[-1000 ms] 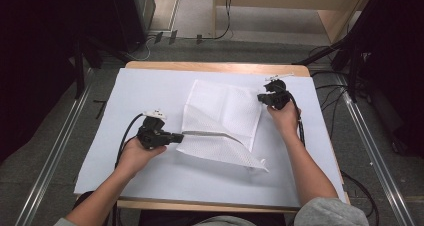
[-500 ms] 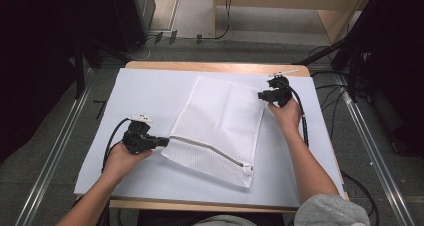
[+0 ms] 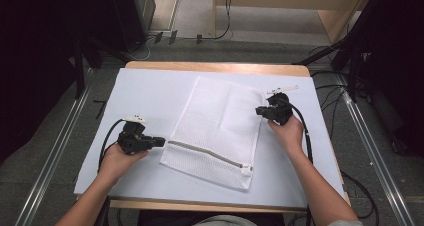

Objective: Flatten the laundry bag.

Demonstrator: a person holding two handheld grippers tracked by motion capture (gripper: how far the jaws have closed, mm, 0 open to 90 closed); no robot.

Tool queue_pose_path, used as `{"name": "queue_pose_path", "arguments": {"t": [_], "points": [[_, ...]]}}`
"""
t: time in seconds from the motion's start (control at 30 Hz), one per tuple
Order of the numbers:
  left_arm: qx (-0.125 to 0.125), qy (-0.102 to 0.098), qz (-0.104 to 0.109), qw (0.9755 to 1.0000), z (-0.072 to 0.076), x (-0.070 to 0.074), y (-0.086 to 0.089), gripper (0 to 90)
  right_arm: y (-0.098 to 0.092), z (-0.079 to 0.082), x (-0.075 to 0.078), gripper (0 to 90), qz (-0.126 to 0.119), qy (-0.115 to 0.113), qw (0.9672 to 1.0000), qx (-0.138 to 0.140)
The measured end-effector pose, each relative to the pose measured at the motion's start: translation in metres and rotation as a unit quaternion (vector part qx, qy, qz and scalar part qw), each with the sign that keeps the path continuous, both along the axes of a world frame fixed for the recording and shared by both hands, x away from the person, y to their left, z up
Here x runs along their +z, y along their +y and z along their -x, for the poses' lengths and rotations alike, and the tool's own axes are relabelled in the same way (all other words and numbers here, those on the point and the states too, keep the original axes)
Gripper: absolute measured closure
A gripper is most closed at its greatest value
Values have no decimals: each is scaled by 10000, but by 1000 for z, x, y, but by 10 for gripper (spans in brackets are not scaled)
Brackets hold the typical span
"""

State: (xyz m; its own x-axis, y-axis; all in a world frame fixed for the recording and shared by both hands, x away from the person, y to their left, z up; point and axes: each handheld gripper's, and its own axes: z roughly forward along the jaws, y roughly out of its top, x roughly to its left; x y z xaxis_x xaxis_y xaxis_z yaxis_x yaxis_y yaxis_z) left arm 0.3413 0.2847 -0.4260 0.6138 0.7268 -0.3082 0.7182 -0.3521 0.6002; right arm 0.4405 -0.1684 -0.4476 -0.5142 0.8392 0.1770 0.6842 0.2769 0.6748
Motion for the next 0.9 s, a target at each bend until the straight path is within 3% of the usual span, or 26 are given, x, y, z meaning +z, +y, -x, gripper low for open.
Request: {"name": "queue_pose_path", "arguments": {"t": [0.2, 0.4, 0.47, 0.6, 0.63, 0.77, 0.9], "points": [[55, -157, -65, 9998, -35, 7, -15, 791, -2, 24, -2, 775, 47, -43, 10000, 42], [114, -93, -75, 9999, -62, 3, -26, 777, -4, 31, -3, 769, -3, -87, 10000, 23], [191, -91, -178, 9996, -74, -1, -33, 766, -3, 33, -5, 755, -3, -84, 10000, 25], [297, -44, -87, 9995, -83, -6, -37, 724, 0, 36, -9, 713, 26, -6, 10000, -10], [277, -70, -209, 9994, -87, -10, -41, 707, 1, 36, -10, 692, 23, 24, 10000, -24], [277, -35, -268, 9993, -91, -16, -44, 670, 1, 37, -14, 642, -25, 8, 10000, -41], [256, -33, -276, 9993, -94, -20, -48, 646, 4, 39, -18, 631, 78, 23, 10000, -23]]}}
